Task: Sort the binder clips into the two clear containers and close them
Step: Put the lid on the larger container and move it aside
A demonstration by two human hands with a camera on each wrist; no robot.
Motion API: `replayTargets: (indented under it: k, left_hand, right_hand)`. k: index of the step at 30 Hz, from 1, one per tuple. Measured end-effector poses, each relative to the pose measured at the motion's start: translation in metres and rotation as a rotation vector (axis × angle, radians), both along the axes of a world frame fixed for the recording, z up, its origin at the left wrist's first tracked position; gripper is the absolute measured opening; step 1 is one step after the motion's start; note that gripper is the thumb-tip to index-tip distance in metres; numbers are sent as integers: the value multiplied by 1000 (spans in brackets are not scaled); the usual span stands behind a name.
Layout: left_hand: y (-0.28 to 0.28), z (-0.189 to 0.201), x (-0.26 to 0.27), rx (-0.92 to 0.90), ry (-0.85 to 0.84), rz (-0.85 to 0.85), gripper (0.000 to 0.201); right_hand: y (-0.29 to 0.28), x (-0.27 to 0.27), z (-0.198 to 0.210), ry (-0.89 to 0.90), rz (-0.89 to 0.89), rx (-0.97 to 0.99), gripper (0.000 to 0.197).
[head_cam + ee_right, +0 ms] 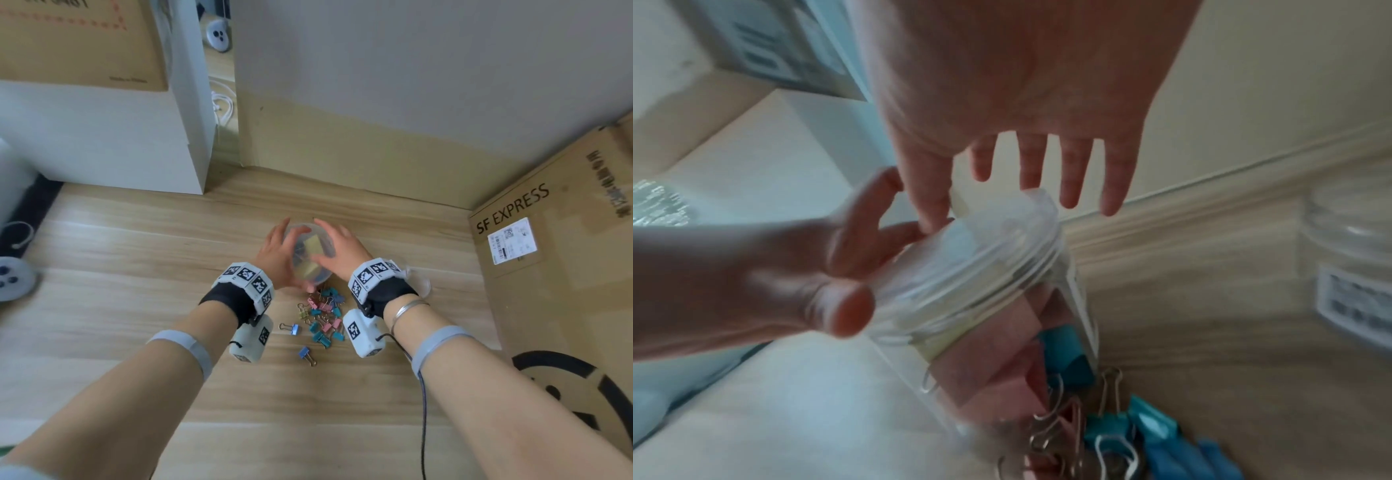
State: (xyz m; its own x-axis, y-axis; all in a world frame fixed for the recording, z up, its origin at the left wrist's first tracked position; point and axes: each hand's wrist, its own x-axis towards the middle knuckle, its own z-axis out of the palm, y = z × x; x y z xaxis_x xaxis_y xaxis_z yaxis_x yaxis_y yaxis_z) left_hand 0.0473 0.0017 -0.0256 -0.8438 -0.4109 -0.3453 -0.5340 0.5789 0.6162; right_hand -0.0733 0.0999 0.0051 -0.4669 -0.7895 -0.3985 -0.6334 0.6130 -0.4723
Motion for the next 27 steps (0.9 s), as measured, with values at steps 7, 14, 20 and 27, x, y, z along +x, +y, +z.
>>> replayTargets:
  k: [7,14,20,27]
  left_hand:
    - [-6,-26,21,223,167,185,131]
    - [-8,-28,21,196,43,198,139]
    - [-14,-44,25,303,136,205,140]
    - [-14,-35,22,322,222,152,124]
  right_hand:
    - [-29,13,4,101,307,274,115]
    - [-31,16,4,188,412,338,118]
    - [-33,19,0,280,354,387,110]
    - [-33,28,-1,227,215,412,110]
